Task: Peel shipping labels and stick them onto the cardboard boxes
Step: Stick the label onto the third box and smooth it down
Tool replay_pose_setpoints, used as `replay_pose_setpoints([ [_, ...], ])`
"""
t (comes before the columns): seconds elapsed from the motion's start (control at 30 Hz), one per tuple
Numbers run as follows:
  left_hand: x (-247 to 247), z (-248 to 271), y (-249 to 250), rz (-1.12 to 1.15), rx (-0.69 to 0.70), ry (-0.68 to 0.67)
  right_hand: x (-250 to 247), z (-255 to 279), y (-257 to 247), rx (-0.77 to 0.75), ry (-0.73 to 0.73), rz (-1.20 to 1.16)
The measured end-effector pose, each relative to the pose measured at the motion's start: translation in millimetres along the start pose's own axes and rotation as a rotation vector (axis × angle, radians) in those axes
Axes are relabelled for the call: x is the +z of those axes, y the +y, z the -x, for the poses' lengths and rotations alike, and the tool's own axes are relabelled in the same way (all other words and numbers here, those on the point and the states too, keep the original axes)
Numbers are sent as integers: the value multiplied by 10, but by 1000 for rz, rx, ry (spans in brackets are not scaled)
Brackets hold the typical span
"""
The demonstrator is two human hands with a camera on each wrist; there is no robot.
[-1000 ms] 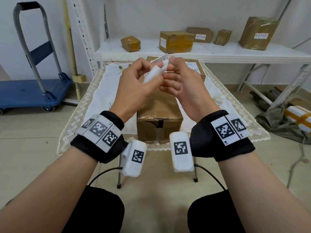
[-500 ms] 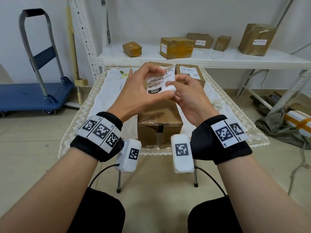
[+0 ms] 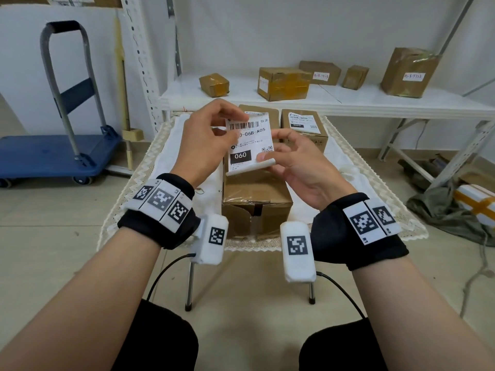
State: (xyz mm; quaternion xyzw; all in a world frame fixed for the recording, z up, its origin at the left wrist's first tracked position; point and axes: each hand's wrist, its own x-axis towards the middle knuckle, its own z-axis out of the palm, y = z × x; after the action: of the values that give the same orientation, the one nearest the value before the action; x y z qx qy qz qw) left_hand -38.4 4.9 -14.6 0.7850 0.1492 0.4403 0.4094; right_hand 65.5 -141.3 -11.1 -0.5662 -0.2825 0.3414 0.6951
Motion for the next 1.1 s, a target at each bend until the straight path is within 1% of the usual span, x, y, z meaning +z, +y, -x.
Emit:
replay_pose_setpoints([
  [0.17, 1, -63, -37, -24, -5, -5, -21, 20, -11, 2, 17, 19],
  [0.3, 21, -88, -74, -26, -26, -37, -48, 38, -23, 8, 42, 14],
  [0.4, 25, -92, -100, -33, -41, -82, -68, 37, -20, -3, 71, 51],
  [0.57, 44, -92, -117, -89, -58, -168, -81, 78, -40, -15, 95, 185],
  [0.67, 53, -92, -125, -130, -60, -177, -115, 97, -56, 13, 107, 268],
  [0.87, 77, -84, -109, -186, -60, -195, -181, 52, -16, 20, 141, 493],
  [1.1, 86, -62, -116, -234, -49, -223, -154, 44, 9, 55, 129, 547],
])
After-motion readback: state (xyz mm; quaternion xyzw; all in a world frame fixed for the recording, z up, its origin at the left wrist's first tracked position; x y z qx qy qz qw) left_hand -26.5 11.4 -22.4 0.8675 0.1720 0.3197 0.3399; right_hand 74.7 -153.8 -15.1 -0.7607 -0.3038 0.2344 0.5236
